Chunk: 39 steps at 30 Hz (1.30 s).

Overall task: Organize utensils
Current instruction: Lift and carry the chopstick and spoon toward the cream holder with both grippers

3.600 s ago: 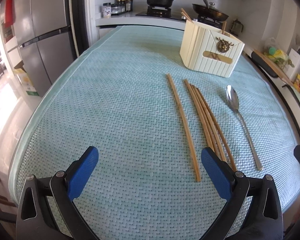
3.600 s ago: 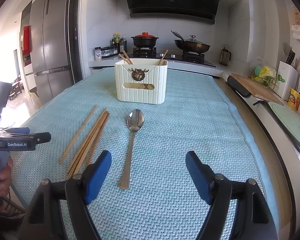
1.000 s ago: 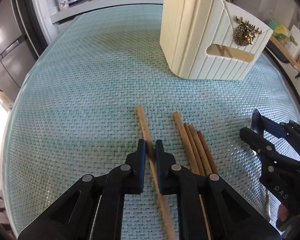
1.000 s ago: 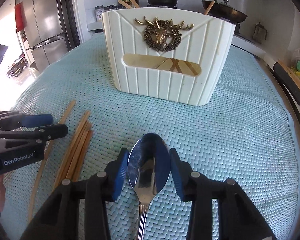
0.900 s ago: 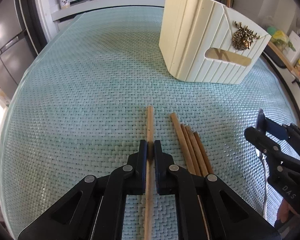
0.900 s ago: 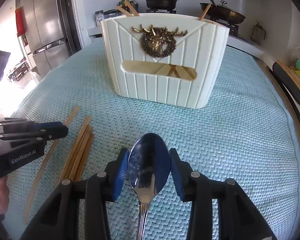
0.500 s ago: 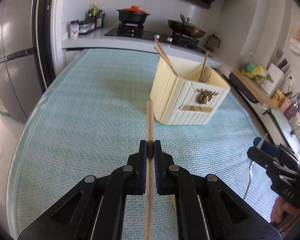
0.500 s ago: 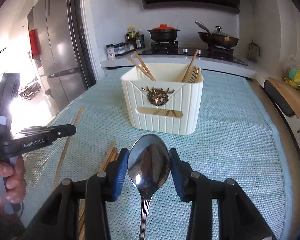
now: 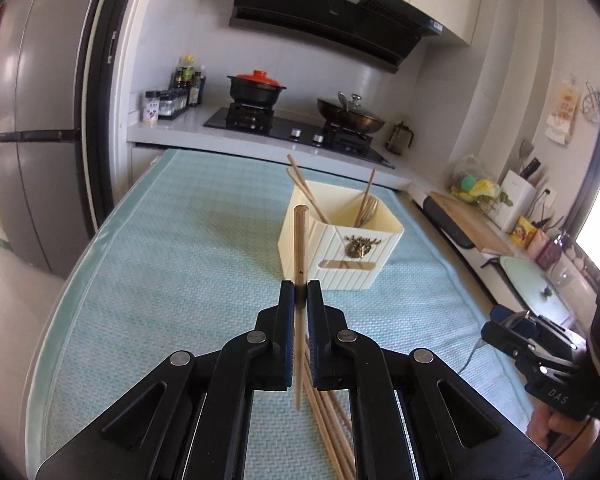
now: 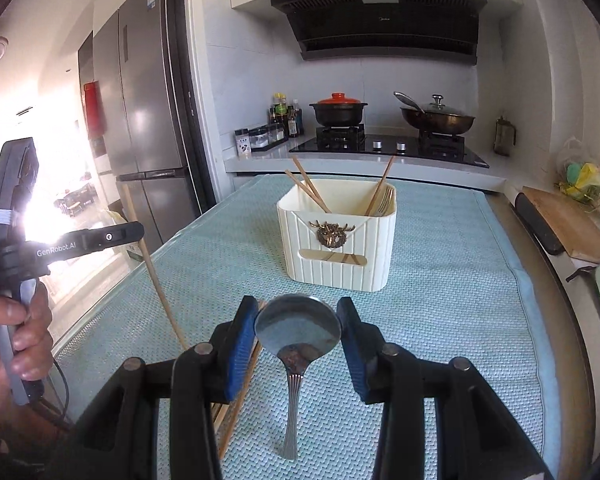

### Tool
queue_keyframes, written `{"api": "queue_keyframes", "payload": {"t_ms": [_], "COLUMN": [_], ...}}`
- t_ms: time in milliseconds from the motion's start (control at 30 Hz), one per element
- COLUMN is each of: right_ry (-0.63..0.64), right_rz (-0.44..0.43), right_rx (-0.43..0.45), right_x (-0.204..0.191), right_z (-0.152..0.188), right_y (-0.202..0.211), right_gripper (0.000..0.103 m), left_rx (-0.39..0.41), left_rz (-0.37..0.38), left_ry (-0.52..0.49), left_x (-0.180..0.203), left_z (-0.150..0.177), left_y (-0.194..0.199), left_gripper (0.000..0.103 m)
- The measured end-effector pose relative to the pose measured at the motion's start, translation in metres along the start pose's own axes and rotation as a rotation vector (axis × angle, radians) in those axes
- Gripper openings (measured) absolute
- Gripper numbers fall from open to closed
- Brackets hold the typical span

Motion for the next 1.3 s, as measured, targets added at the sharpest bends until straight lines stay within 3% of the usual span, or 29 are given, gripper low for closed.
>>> {"api": "queue_keyframes", "payload": {"t_ms": [733, 1300], "right_ry": [-0.009, -0.012], "right_rz": [-0.027, -0.033], "right_rx": [0.074, 0.105], "right_x": [-0.001, 0.012], "right_z": [-0.034, -0.078], "right_y": [0.029, 0.029], "right_gripper": [0.041, 0.041], "left_rx": [0.035, 0.067], "left_rz": [0.029, 0.071], "left_ry": [-0.013, -0.052], "left_x": [0.01, 0.015], "left_z": [-0.018, -0.062], "left_y": [0.011, 0.008], "left_gripper": [0.004, 0.004]}}
Point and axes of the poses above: each gripper's, at about its wrist camera, not at the fingertips, and y roughly against the way its jaws point, x to its right, z to its underside, the point moved 2 cm from there along -y, roughly the way its jaws point, and after that the axes turned 6 degrees about -y, right-handed, at the moved point
